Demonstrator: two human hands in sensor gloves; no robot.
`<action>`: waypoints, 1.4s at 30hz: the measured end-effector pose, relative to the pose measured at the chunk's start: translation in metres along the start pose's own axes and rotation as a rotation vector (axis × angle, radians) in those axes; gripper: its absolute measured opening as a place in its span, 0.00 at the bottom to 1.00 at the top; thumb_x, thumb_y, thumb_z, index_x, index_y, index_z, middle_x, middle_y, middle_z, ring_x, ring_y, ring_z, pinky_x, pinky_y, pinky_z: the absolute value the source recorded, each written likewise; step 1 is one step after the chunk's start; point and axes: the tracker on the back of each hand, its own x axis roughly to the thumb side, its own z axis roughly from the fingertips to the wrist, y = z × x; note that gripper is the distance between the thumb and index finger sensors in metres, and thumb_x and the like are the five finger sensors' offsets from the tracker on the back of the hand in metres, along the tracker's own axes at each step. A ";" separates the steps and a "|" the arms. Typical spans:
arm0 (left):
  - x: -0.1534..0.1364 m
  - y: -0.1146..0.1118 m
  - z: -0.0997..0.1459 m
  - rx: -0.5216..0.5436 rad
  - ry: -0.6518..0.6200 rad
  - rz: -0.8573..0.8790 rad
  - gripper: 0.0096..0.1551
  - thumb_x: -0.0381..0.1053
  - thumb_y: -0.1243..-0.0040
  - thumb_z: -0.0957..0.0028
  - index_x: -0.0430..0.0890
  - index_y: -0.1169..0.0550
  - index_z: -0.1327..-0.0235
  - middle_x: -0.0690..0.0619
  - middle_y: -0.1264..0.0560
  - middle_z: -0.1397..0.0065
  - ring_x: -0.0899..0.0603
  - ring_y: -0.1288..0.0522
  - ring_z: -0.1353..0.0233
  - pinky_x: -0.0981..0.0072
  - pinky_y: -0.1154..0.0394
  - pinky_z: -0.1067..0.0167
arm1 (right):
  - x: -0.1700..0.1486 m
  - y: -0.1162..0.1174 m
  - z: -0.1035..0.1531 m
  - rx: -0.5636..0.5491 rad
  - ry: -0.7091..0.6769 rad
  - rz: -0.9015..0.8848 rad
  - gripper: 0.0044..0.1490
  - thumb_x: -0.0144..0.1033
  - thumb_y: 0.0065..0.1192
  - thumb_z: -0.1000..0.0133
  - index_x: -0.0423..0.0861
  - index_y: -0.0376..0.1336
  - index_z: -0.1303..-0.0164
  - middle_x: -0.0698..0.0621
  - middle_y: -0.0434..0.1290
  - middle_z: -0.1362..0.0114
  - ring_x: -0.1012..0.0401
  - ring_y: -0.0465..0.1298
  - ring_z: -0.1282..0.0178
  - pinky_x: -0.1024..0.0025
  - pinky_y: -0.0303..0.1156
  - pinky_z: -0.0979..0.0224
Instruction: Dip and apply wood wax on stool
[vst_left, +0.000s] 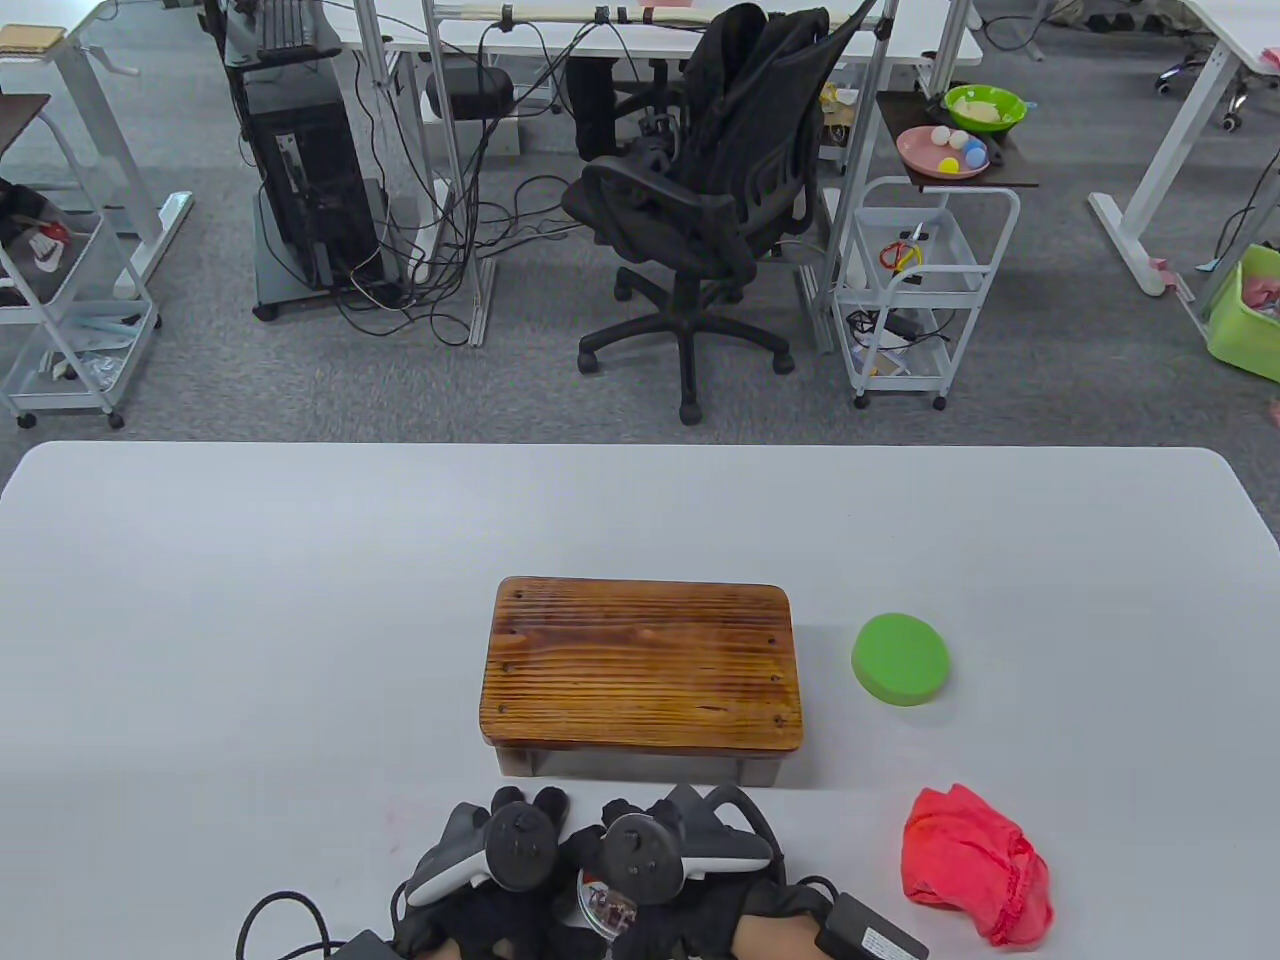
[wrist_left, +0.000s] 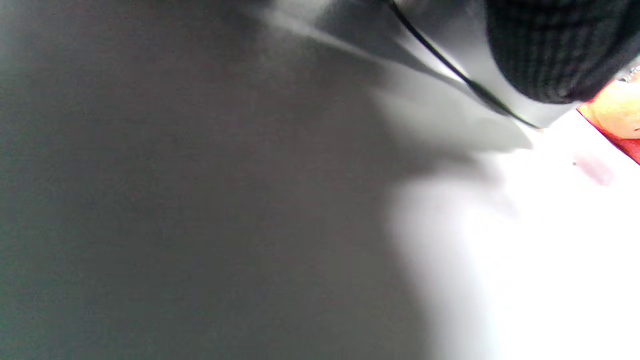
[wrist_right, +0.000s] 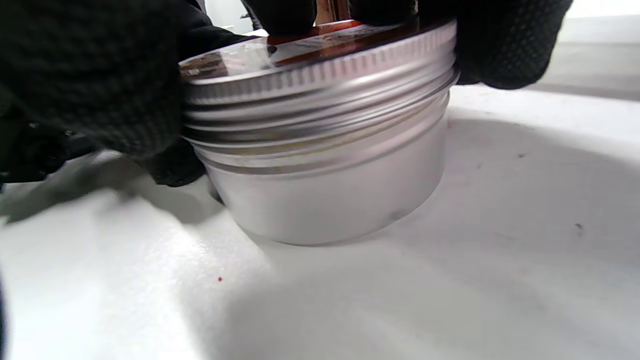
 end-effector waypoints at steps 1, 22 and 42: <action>0.000 0.000 0.000 0.000 0.000 0.000 0.52 0.78 0.39 0.49 0.69 0.55 0.23 0.49 0.79 0.17 0.29 0.85 0.26 0.22 0.80 0.40 | 0.002 0.000 0.001 -0.007 0.017 0.012 0.52 0.61 0.77 0.56 0.49 0.56 0.29 0.40 0.59 0.23 0.35 0.68 0.32 0.51 0.75 0.34; -0.001 0.000 0.000 -0.002 -0.002 0.003 0.50 0.78 0.39 0.48 0.70 0.54 0.24 0.49 0.79 0.17 0.29 0.85 0.26 0.22 0.80 0.40 | -0.021 -0.020 -0.009 0.278 -0.167 -0.061 0.49 0.49 0.87 0.57 0.63 0.58 0.30 0.56 0.50 0.16 0.48 0.56 0.16 0.49 0.64 0.18; -0.001 0.000 0.000 -0.004 0.001 -0.003 0.49 0.78 0.39 0.48 0.71 0.54 0.24 0.49 0.79 0.17 0.29 0.85 0.25 0.22 0.80 0.40 | -0.004 -0.007 0.005 -0.041 -0.007 0.053 0.48 0.64 0.77 0.58 0.58 0.60 0.31 0.46 0.63 0.24 0.46 0.73 0.36 0.66 0.78 0.38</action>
